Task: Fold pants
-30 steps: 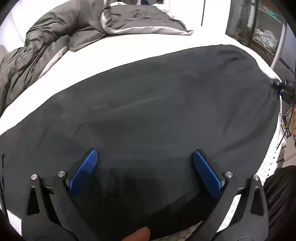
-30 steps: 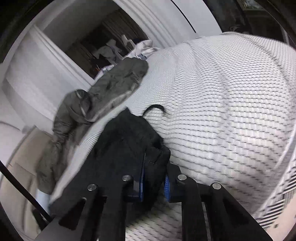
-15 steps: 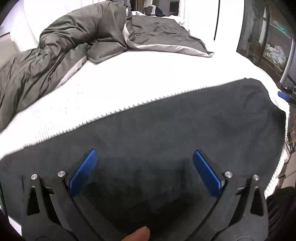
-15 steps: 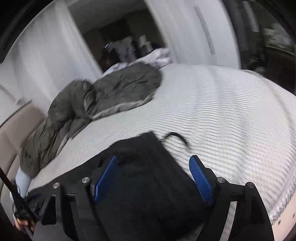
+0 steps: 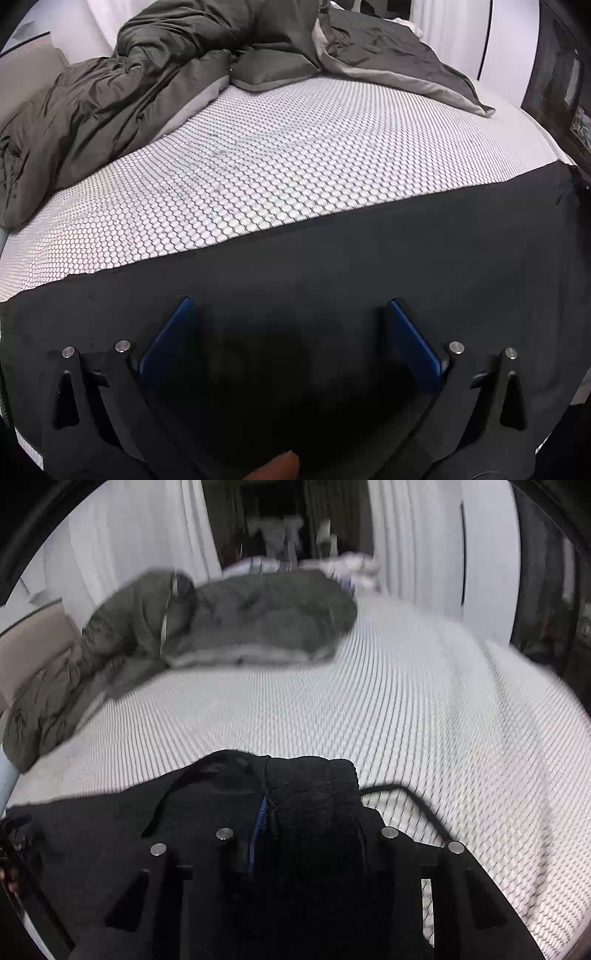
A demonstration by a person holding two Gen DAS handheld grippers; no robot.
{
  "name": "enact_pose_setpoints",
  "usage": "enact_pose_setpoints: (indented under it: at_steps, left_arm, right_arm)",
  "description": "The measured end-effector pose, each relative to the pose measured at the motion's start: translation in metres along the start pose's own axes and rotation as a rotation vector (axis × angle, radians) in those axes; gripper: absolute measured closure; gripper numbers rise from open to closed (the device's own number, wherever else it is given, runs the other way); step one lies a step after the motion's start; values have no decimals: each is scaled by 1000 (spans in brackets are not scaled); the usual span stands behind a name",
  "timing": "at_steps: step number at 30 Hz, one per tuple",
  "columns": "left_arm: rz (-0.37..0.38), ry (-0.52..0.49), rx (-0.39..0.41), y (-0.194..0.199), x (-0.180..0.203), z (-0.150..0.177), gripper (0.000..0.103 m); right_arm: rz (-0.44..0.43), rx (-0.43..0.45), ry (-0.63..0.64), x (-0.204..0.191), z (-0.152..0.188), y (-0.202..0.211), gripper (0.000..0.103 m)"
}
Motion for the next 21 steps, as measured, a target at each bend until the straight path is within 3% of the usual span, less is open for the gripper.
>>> enact_pose_setpoints:
  at_steps: [2, 4, 6, 8, 10, 12, 15, 17, 19, 21]
  left_arm:
    - [-19, 6, 7, 0, -2, 2, 1]
    - [-30, 10, 6, -1, -3, 3, 1]
    - [-43, 7, 8, 0, -4, 3, 1]
    - [-49, -8, 30, 12, 0, 5, 1]
    - [-25, -32, 60, 25, 13, 4, 1]
    - [31, -77, 95, 39, 40, 5, 1]
    - [123, -228, 83, 41, 99, 16, 1]
    - [126, -331, 43, 30, 129, 30, 1]
    - [81, -401, -2, 15, 140, 42, 0]
    - [63, -392, -33, 3, 134, 46, 0]
  right_arm:
    - [63, 6, -64, 18, -3, -5, 62]
    - [116, -54, -113, 32, 5, -24, 43]
    - [109, -90, -150, 38, 13, -32, 38]
    - [117, -67, -147, 38, 8, -20, 33]
    - [130, -16, -109, 31, 5, 6, 18]
    - [96, 27, -36, 9, 9, 36, 16]
    - [-36, 27, 59, -37, 33, 55, 13]
    - [-119, -36, 168, -75, 56, 48, 13]
    - [-126, -83, 308, -112, 78, 34, 13]
    - [-114, -148, 444, -140, 107, 19, 13]
Point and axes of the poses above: each gripper's, at about its wrist camera, not at the fingertips, and y roughly against the way its jaws point, x to its right, z to its underside, the point moved 10 cm from there along -y, roughly the way its jaws point, and after that the axes turned 7 degrees about -x, right-handed, at the moved point
